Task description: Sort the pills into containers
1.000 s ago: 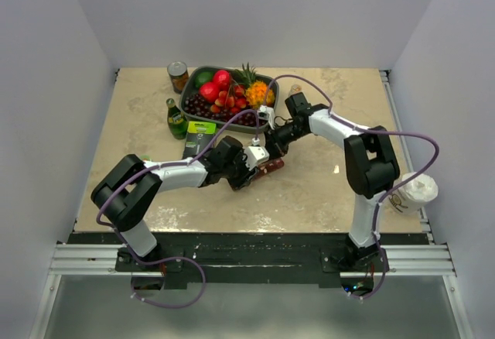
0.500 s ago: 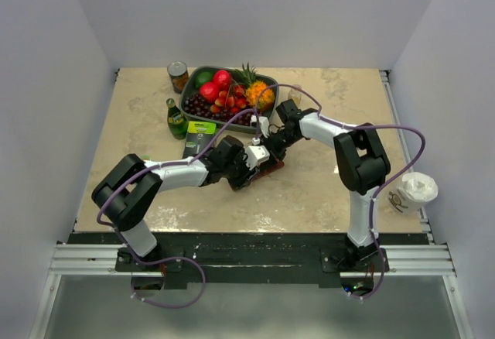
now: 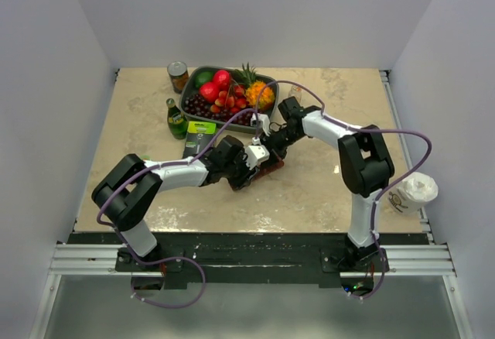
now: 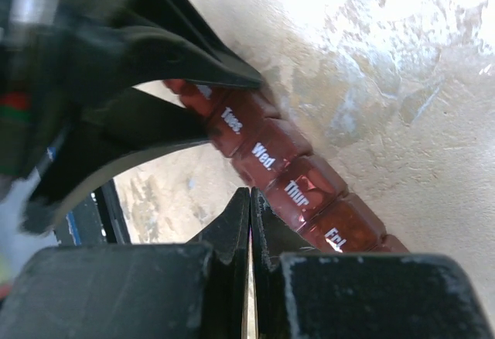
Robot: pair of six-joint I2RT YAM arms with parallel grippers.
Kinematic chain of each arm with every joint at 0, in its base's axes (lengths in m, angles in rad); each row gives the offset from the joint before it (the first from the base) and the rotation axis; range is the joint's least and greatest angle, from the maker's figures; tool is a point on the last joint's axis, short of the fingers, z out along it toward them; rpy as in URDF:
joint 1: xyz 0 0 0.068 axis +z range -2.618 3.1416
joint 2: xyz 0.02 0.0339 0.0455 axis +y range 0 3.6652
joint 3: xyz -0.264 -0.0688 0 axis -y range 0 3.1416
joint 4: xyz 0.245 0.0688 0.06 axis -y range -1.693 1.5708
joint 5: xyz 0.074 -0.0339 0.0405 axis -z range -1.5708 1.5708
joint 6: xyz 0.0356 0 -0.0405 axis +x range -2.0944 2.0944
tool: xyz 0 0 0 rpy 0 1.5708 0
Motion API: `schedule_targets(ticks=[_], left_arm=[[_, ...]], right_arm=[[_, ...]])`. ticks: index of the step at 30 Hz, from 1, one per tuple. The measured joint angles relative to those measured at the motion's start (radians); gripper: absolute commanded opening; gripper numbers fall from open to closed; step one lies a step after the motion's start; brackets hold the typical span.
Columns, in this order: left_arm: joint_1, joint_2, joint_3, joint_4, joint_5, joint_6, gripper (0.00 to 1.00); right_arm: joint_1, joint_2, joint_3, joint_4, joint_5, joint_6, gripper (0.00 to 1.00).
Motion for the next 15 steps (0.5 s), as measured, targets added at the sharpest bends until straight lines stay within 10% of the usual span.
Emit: schedule_targets(ticks=[15], left_arm=[[-0.002, 0.0, 0.0, -0.001, -0.008, 0.003, 0.0]], right_arm=[[-0.016, 0.078, 0.022, -0.02, 0.034, 0.063, 0.0]])
